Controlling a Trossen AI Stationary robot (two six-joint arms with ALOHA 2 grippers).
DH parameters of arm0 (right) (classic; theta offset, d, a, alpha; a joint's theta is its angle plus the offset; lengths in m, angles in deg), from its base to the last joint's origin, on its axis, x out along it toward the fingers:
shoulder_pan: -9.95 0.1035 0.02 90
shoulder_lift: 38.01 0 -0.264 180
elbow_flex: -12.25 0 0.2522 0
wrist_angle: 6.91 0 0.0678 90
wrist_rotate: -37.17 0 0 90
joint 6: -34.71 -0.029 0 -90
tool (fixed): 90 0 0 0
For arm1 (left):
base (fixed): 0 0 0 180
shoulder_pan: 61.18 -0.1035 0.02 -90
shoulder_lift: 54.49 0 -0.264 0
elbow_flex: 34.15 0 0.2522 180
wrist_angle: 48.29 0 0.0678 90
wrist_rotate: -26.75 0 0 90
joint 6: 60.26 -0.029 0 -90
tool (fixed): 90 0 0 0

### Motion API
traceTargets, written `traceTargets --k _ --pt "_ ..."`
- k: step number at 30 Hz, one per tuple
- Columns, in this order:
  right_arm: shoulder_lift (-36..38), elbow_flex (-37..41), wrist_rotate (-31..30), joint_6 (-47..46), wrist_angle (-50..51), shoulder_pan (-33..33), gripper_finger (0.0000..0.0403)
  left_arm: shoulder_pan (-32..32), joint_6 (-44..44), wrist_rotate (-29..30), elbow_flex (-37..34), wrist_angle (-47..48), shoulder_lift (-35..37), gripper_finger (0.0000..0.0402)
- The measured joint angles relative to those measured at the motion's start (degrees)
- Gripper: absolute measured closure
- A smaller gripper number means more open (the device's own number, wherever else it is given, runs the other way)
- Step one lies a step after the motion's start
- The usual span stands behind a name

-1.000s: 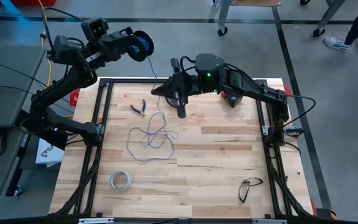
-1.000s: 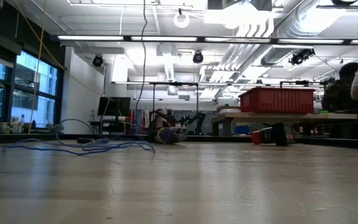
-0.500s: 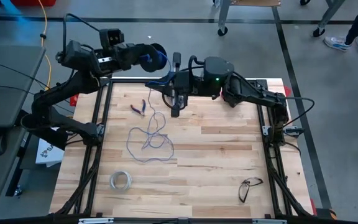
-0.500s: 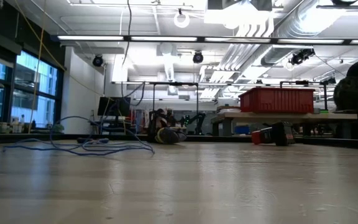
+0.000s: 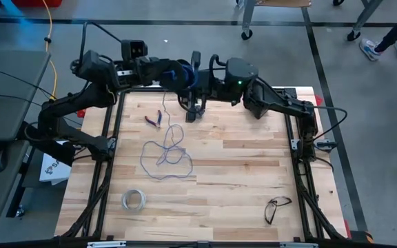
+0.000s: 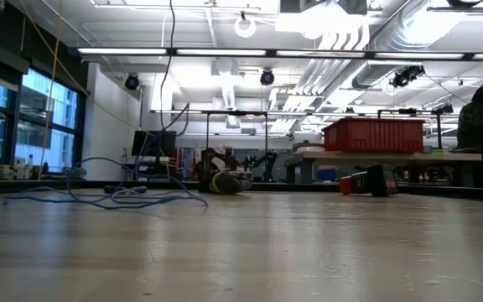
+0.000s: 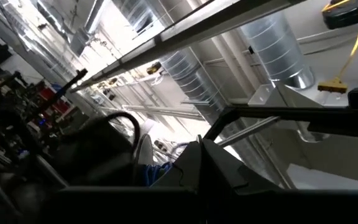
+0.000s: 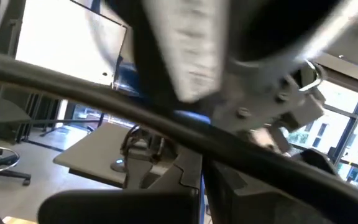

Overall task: Coil cords
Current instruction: Coil the blue wire onto the black spool

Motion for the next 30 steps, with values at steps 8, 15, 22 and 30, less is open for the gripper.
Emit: traceTargets --k 8,15,22,30 --pt "0.0 0.0 2.2 0.0 -0.4 0.2 0.0403 1.3 -0.6 -0.1 0.0 0.4 0.0 0.0402" --pt "1.0 0.0 4.1 -0.2 -0.3 0.5 0.0403 1.1 -2.6 0.9 0.0 2.0 0.4 0.0402" --pt "1.1 0.0 4.8 -1.0 0.0 0.1 0.0403 1.2 -1.9 0.9 0.0 3.6 0.6 0.0402" --pt "2.7 0.0 6.1 0.9 2.0 -0.3 0.0403 3.5 0.9 -0.1 0.0 8.2 2.4 0.0402"
